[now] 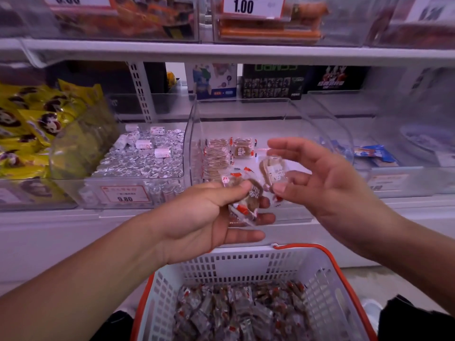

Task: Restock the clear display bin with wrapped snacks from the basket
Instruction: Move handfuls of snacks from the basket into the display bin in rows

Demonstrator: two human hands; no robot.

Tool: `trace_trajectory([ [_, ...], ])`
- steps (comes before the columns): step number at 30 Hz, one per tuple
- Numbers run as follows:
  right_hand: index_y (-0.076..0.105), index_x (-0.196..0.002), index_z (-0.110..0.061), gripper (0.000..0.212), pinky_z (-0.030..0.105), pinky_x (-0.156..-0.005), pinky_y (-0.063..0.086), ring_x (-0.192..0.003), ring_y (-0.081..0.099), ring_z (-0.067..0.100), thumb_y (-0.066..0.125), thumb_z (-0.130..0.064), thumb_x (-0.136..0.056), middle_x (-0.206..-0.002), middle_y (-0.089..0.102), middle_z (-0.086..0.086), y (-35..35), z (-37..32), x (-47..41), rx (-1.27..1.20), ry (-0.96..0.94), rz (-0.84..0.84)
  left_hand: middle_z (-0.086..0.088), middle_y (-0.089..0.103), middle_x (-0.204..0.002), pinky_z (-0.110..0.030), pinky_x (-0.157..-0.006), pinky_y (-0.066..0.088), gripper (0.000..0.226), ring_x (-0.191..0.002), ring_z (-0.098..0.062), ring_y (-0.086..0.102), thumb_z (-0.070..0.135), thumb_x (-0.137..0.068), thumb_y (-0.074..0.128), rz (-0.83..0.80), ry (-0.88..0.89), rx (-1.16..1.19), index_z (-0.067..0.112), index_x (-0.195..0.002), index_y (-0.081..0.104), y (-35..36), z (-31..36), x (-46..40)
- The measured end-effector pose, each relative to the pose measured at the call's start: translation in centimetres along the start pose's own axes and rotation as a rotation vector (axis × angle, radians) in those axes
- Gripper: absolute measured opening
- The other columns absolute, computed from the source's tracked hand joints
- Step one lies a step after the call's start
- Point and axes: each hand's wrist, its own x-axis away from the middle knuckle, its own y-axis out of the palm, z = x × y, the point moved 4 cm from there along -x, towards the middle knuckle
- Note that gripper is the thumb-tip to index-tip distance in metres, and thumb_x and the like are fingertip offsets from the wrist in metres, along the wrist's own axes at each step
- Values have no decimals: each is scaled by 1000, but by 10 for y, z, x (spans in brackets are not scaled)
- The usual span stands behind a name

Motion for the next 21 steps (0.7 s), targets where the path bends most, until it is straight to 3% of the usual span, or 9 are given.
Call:
trace_trajectory([
  [3, 68, -115, -13, 50, 36, -81, 60, -80, 68, 26, 74, 1, -68, -111, 65, 23, 7, 7, 3, -117, 94, 36, -14, 75, -93, -29, -51, 56, 44, -74, -23, 73, 31, -85, 63, 143, 142, -87, 4, -119, 62, -3, 1, -4],
  [7, 74, -98, -10, 43, 21, -70, 56, -76, 70, 21, 82, -3, -56, -96, 71, 23, 11, 18, 6, -121, 153, 139, -3, 76, -87, -27, -45, 49, 52, -67, -16, 69, 49, -80, 60, 269, 233, -293, 13, -117, 63, -9, -1, -5],
  [10, 71, -98, -5, 41, 21, -67, 55, -73, 69, 20, 83, -5, -59, -95, 71, 16, 14, 23, 6, -202, 180, 151, -11, 72, -102, -30, -53, 51, 66, -75, -17, 67, 64, -93, 34, 113, 161, -280, 15, -125, 65, -6, 0, -3],
  [13, 69, -96, -3, 37, 26, -68, 57, -73, 71, 26, 83, -9, -63, -93, 73, 17, 13, 21, 5, -174, 158, 144, -10, 66, -104, -36, -68, 56, 67, -88, -20, 64, 59, -101, 19, -36, 89, -179, 18, -133, 61, 1, 1, 1],
  [16, 68, -93, -7, 39, 34, -72, 61, -76, 73, 33, 86, -14, -59, -87, 75, 18, 12, 16, 5, -8, 99, 145, -12, 70, -108, -44, -78, 59, 47, -93, -24, 67, 43, -100, 39, 57, 100, -148, 14, -125, 66, -1, -1, 0],
  [19, 68, -93, -10, 43, 38, -76, 61, -82, 73, 32, 87, -17, -56, -91, 75, 13, 10, 15, 5, 106, 52, 188, -12, 73, -102, -45, -74, 59, 39, -87, -27, 70, 38, -93, 54, 129, 153, -136, 15, -120, 68, -6, -3, -1],
  [21, 68, -96, -13, 46, 32, -73, 61, -81, 74, 27, 88, -18, -55, -96, 74, 7, 9, 14, 5, 142, 25, 208, -12, 74, -99, -39, -67, 60, 41, -82, -27, 71, 39, -86, 59, 143, 183, -150, 15, -119, 67, -7, -2, -1],
])
